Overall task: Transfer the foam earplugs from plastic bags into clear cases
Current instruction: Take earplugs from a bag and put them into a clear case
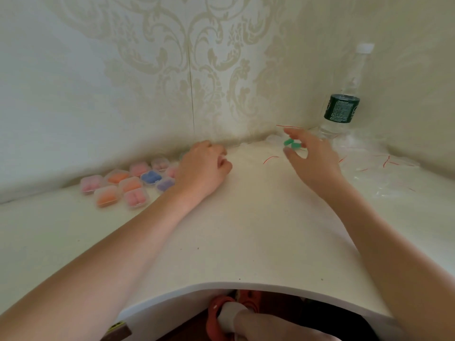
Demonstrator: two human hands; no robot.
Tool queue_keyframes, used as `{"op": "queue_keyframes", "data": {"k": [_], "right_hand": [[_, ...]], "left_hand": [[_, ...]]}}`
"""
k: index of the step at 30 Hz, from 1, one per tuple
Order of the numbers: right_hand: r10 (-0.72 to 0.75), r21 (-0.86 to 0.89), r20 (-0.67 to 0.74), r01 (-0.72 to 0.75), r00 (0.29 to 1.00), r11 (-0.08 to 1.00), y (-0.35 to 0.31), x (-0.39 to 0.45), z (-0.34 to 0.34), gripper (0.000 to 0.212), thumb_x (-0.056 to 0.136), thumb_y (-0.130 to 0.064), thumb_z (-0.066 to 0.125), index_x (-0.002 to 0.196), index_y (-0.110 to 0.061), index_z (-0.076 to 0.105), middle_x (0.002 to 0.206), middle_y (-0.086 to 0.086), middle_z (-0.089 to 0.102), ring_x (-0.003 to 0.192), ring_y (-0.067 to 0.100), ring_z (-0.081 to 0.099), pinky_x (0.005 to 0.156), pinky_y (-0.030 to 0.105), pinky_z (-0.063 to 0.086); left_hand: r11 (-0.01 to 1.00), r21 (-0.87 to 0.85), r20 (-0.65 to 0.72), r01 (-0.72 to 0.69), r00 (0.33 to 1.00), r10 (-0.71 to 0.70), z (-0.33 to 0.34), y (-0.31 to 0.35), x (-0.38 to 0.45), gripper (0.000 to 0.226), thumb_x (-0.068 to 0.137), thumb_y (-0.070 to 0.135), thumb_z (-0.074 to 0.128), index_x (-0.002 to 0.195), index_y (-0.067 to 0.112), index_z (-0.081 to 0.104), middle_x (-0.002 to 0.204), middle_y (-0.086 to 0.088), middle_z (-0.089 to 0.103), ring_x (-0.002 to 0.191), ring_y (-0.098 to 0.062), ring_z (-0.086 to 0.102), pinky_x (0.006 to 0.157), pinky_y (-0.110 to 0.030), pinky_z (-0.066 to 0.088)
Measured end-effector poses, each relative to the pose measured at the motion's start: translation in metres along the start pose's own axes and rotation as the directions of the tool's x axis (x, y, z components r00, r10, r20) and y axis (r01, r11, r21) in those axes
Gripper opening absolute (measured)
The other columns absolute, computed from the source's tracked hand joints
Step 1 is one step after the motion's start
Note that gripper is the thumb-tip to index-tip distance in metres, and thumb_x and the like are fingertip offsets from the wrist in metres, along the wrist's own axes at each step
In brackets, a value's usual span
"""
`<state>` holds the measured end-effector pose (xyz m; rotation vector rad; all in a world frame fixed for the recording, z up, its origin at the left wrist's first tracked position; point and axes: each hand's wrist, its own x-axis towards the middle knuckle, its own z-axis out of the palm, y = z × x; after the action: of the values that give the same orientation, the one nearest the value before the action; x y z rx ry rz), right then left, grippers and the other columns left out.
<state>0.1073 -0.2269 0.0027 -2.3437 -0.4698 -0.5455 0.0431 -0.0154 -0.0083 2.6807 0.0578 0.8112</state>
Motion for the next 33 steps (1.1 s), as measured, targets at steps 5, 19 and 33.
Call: {"op": "queue_keyframes", "data": {"k": [5,19,33], "right_hand": [[-0.004,-0.171,0.307,0.06,0.952,0.983,0.002,-0.008,0.013,0.031,0.087,-0.051,0.058,0.118,-0.045,0.059,0.125,-0.012,0.06,0.126,0.015,0.045,0.107,0.037,0.019],[-0.079,0.163,0.149,0.054,0.986,0.985,-0.004,-0.008,0.01,0.009,0.098,-0.016,0.047,0.09,-0.017,0.046,0.084,0.007,0.063,0.081,0.025,0.059,0.072,0.031,0.045],[0.381,-0.46,-0.149,-0.406,0.912,0.79,0.084,-0.01,-0.033,0.023,0.093,-0.011,0.037,0.109,-0.012,0.053,0.104,0.008,0.065,0.112,0.026,0.056,0.114,0.057,-0.003]], "left_hand": [[0.978,0.19,0.012,0.081,0.996,-0.085,0.003,-0.003,0.001,0.033,0.096,0.027,0.041,0.1,0.009,0.067,0.102,-0.011,0.055,0.102,-0.029,0.042,0.08,-0.035,0.033],[0.902,0.059,0.152,-0.428,0.897,0.415,0.03,0.035,0.011,0.045,0.091,0.022,0.058,0.135,0.016,0.05,0.142,-0.006,0.048,0.139,-0.021,0.034,0.116,-0.033,0.01],[0.934,-0.212,0.416,-0.289,0.838,0.354,0.11,0.15,0.057,0.04,0.099,0.028,0.044,0.132,0.007,0.051,0.142,-0.015,0.044,0.136,-0.026,0.034,0.108,-0.038,0.029]]}}
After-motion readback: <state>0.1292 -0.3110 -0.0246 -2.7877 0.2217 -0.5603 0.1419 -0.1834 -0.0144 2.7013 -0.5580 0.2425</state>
